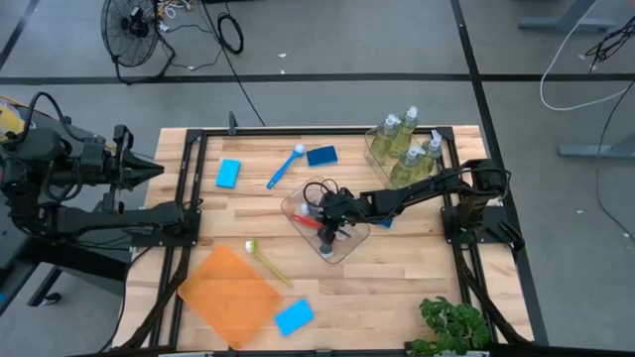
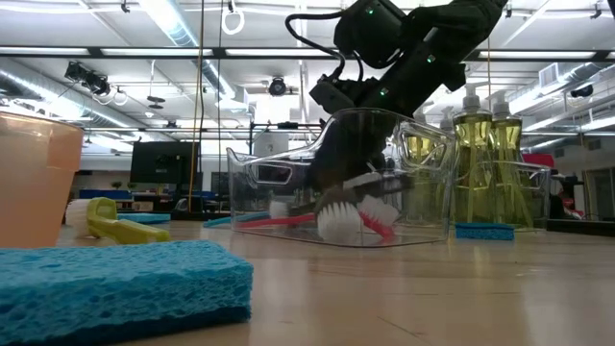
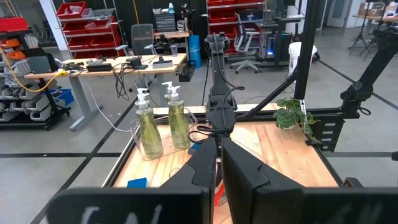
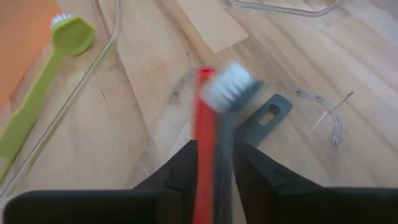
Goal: Pick & Place Kitchen Sink Supplies
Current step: Put the gray dish brush into the bottom transparent bin, then put the blue sponge into the transparent orange bin
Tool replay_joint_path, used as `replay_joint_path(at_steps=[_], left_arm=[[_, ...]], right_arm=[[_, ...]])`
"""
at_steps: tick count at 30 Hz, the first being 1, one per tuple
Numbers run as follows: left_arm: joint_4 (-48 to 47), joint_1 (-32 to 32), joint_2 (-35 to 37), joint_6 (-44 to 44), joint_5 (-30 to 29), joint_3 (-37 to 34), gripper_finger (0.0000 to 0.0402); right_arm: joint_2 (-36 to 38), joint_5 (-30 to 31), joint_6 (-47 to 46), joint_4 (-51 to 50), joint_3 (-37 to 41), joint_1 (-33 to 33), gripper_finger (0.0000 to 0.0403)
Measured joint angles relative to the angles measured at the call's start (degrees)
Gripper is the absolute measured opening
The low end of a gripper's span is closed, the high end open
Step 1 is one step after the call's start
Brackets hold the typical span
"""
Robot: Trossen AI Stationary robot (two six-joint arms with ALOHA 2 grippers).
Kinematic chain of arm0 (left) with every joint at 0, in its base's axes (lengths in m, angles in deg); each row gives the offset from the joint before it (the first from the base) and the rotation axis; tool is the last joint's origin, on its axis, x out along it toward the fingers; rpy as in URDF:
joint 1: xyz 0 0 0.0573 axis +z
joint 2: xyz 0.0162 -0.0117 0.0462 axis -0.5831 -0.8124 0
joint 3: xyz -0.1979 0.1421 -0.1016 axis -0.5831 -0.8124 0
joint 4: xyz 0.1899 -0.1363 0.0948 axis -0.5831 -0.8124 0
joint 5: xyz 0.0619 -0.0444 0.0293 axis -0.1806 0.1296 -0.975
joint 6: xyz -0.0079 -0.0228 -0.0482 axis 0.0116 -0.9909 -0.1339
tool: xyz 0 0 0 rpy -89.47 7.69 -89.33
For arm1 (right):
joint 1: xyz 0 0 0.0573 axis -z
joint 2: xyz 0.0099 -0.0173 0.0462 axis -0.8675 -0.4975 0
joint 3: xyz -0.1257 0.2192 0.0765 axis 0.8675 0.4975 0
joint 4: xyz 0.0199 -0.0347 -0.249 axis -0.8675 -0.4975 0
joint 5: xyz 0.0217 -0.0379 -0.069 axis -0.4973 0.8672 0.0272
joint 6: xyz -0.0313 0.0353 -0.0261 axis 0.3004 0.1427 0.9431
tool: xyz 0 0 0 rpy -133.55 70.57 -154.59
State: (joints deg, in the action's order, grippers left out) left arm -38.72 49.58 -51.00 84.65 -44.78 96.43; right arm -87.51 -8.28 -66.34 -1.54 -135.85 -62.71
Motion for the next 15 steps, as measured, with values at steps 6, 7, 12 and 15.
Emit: replay_joint_path(at_steps=[6,7,12,15], left_arm=[[0.01,0.0,0.0,0.0,0.0,0.0,0.0028],[0.0,0.0,0.0,0.0,0.0,0.0,0.0028],[0.0,-0.01,0.0,0.0,0.0,0.0,0.0028],[0.01,-0.01,0.0,0.0,0.01,0.0,0.0028]], right_arm=[[0.0,0.0,-0.62,0.0,0.0,0.0,0.0147],[0.0,0.0,-0.57,0.0,0.0,0.0,0.0152],[0.11,-0.09,-0.57,0.19,0.0,-0.19,0.017],[0.57,-0.11,-0.55,0.3,-0.09,-0.57,0.0174]])
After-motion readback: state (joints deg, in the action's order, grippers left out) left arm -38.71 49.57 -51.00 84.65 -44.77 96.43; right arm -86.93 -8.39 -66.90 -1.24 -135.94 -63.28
